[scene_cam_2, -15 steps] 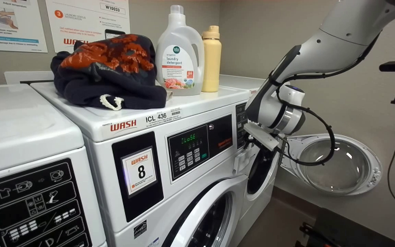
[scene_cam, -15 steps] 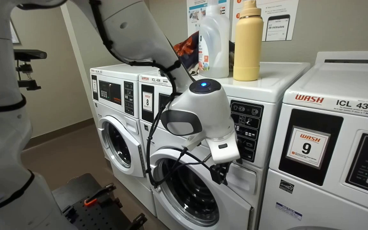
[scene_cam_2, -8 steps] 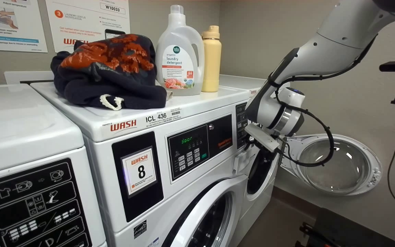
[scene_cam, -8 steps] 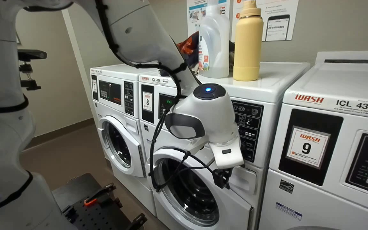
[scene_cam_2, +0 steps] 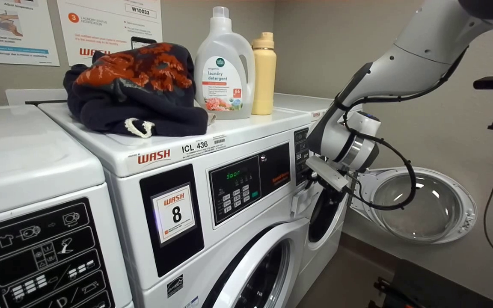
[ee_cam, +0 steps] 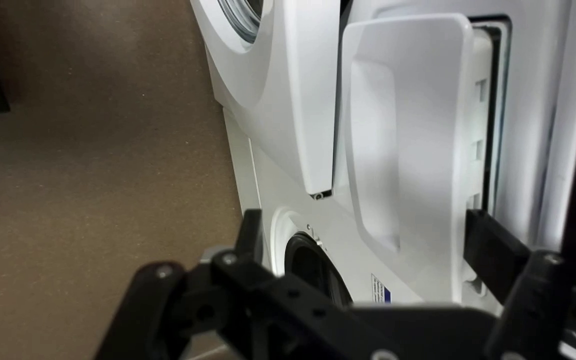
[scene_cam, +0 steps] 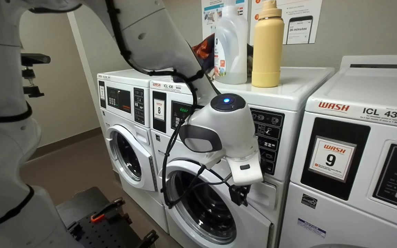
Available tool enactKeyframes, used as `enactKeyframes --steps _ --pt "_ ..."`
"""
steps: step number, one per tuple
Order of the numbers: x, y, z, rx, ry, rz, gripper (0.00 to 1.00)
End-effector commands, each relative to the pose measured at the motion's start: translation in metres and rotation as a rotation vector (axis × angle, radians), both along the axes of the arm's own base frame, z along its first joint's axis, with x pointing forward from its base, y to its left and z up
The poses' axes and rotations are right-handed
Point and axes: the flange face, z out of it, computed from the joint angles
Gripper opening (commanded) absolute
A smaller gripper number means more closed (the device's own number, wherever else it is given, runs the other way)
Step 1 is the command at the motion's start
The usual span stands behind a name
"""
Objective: Pull out the washing machine drawer in the middle
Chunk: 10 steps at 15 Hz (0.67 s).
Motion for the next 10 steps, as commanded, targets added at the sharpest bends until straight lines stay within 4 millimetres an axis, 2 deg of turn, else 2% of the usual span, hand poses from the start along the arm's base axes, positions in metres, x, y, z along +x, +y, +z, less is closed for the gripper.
enactKeyframes --steps 1,10 --pt "0.009 -0.004 -0.010 0.030 -0.001 -0.003 1.00" --pt "0.000 -0.011 -0.019 0.025 0.069 -0.035 1.00"
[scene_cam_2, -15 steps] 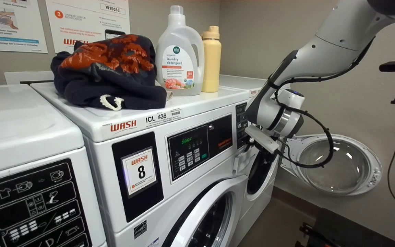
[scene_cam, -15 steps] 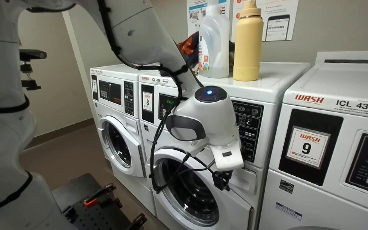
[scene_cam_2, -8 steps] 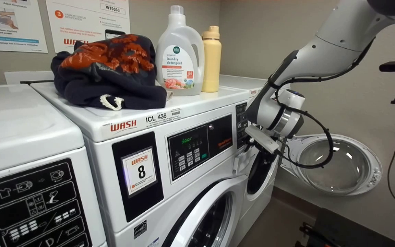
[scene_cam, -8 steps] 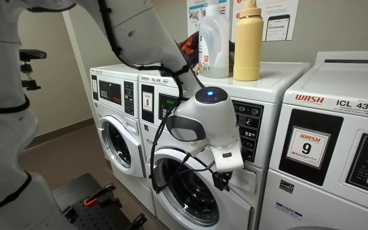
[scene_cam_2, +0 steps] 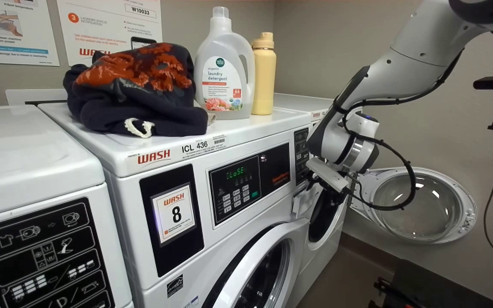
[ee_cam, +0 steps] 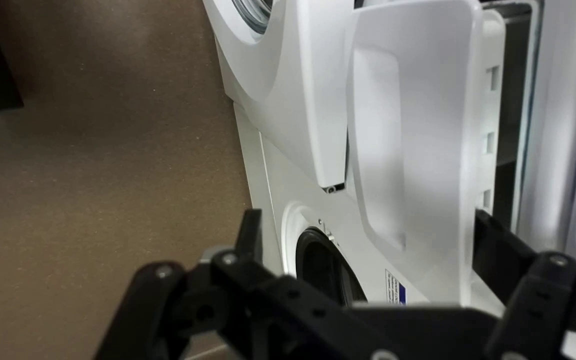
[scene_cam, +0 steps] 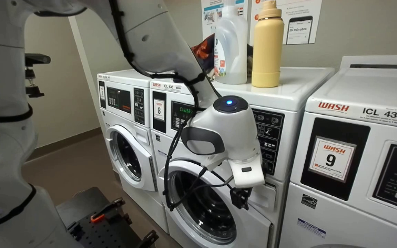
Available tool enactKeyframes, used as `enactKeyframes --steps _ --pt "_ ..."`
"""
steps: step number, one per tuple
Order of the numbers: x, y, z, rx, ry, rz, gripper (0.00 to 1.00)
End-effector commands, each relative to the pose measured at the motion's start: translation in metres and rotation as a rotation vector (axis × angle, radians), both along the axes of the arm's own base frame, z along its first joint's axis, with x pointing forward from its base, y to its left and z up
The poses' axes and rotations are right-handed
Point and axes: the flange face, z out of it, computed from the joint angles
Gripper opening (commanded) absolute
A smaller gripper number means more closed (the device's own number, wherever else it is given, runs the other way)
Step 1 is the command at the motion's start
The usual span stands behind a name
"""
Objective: Pull out the washing machine drawer in the middle
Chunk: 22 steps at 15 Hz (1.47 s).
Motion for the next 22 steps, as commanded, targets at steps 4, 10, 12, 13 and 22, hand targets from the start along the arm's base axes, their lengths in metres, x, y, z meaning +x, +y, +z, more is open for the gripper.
enactKeyframes --steps 4,10,12,13,22 --pt "0.000 -0.005 -0.012 0.030 0.060 -0.025 1.00" --pt "-0.005 -0.010 -0.010 0.041 0.132 -0.064 1.00" --pt "-0.006 -0.011 -0.010 0.055 0.164 -0.075 1.00" --pt "-0.008 -0.014 -0.013 0.062 0.186 -0.085 1.00" --pt "-0.012 -0.022 -0.015 0.121 0.307 -0.129 1.00"
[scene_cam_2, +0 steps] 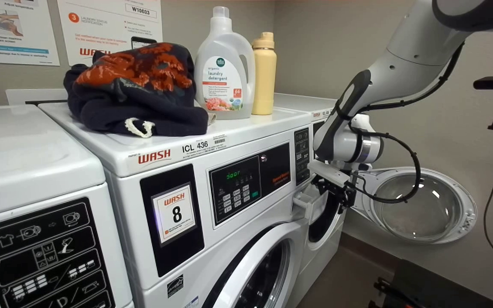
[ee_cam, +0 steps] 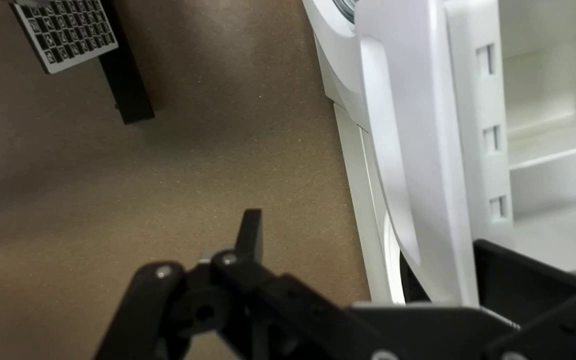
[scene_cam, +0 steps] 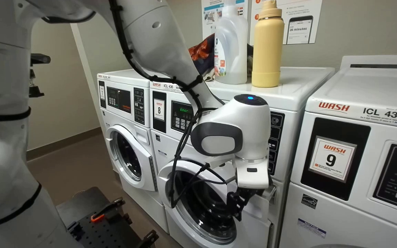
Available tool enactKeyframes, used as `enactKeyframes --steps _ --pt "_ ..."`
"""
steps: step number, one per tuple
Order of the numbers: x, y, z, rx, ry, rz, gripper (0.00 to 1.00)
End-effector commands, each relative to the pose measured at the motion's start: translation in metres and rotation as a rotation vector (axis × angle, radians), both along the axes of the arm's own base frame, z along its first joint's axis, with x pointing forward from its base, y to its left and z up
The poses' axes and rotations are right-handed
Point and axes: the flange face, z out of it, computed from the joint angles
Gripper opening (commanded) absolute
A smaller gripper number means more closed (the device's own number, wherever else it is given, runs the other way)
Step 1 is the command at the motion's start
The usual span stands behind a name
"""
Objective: Pull out the washing machine drawer in the middle
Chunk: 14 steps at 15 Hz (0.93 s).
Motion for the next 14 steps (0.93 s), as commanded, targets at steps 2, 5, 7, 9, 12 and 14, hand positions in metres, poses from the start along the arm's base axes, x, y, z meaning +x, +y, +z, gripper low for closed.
enactKeyframes --steps 2,5,7,9,12,14 --pt "-0.011 -0.009 -0.010 0.050 0.101 -0.038 1.00" --pt "-0.016 -0.011 -0.013 0.085 0.135 -0.050 1.00" --pt "-0.019 -0.012 -0.015 0.108 0.147 -0.055 1.00" --pt "-0.023 -0.011 -0.020 0.134 0.162 -0.061 1.00" --pt "-0.029 -0.011 -0.024 0.161 0.174 -0.066 1.00" --pt "-0.032 -0.011 -0.026 0.171 0.182 -0.070 1.00"
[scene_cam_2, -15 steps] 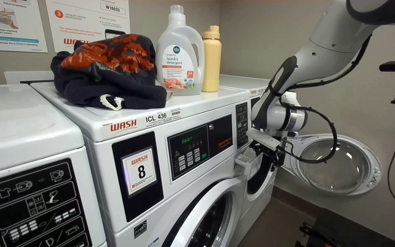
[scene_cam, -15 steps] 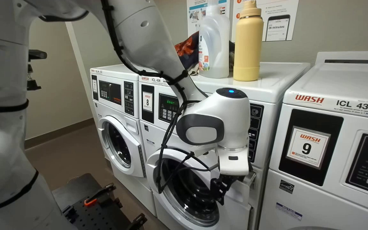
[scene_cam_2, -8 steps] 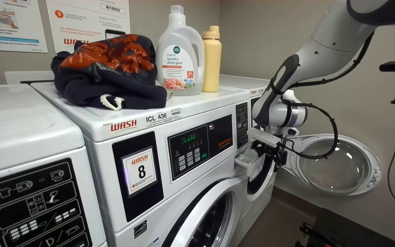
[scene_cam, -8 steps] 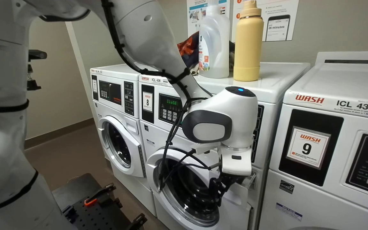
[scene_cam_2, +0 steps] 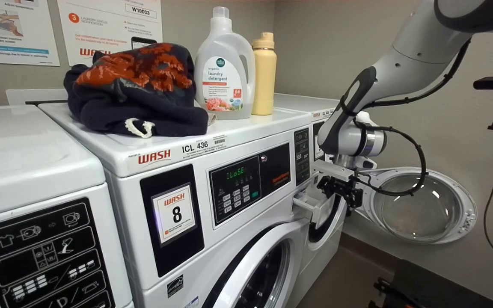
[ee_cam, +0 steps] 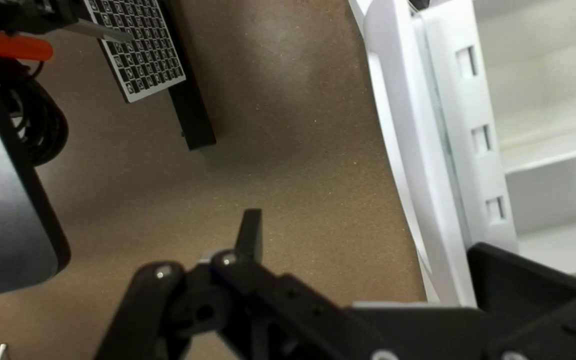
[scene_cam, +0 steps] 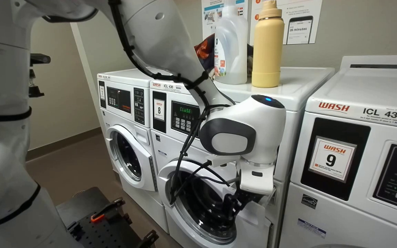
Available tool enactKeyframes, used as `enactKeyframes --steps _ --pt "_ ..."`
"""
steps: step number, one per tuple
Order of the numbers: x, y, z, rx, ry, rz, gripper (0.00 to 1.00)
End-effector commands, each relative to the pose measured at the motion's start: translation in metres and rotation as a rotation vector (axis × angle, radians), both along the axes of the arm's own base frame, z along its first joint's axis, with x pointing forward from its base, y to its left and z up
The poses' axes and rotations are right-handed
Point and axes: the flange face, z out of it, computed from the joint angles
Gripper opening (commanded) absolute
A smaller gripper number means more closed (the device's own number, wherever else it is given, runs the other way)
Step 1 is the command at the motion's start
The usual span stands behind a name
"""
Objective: Pull out the washing machine drawer in the middle
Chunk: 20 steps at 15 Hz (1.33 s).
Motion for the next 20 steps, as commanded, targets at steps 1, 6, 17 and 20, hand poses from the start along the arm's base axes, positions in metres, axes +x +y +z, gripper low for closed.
enactKeyframes --steps 1,6,17,20 --pt "-0.022 0.002 -0.026 0.061 0.078 -0.026 1.00" --pt "-0.030 -0.001 -0.028 0.094 0.113 -0.042 1.00" --pt "-0.028 -0.006 -0.019 0.080 0.095 -0.058 1.00" --pt "-0.026 -0.006 -0.015 0.070 0.061 -0.066 1.00"
